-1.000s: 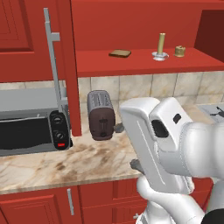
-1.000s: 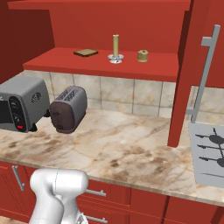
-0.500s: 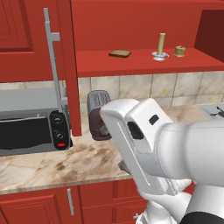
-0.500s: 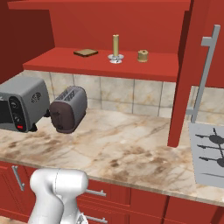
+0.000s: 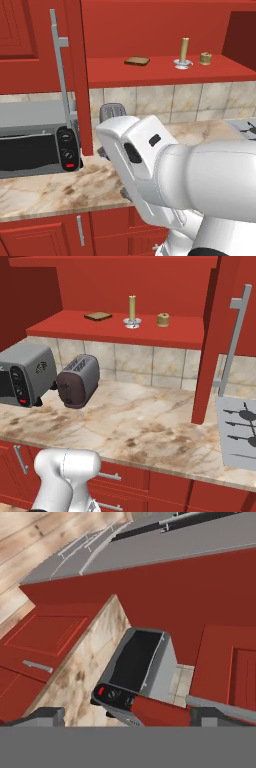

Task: Pick the candle and candle from the dining table and place them in the open cabinet. Close the cabinet after placing the objects.

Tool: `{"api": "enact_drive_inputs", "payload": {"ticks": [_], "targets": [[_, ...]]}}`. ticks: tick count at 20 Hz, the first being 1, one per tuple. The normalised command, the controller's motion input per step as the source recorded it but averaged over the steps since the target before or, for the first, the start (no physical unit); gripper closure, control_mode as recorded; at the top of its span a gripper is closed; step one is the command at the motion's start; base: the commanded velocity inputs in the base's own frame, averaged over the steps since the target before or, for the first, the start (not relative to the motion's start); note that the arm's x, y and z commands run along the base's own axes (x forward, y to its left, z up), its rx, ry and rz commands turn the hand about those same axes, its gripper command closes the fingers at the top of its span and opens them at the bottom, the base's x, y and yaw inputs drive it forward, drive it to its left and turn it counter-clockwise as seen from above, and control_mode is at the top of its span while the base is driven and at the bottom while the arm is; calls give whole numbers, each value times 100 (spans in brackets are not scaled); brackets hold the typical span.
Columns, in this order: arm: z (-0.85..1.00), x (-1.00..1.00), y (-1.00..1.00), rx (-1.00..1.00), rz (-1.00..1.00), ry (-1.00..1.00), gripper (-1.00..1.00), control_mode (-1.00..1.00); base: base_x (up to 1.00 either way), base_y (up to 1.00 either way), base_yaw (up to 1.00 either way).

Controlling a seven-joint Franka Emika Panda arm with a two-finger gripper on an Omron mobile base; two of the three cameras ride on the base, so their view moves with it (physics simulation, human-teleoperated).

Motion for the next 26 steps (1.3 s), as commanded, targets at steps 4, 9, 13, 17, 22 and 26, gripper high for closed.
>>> {"api": "enact_drive_inputs", "payload": {"ticks": [4,9,13,17,22,26], "targets": [[-1,13,13,0,-1,0,-100,-100,0,0,0],[-8,2,10,1,-2,-6,-100,-100,0,0,0],[-16,1,4,0,-15,-17,-100,-100,0,0,0],[-14,14,6,0,-23,-11,-100,-100,0,0,0],[-8,20,5,0,-20,-2,-100,-100,0,0,0],[0,15,1,3,-15,0,-100,-100,0,0,0]]}}
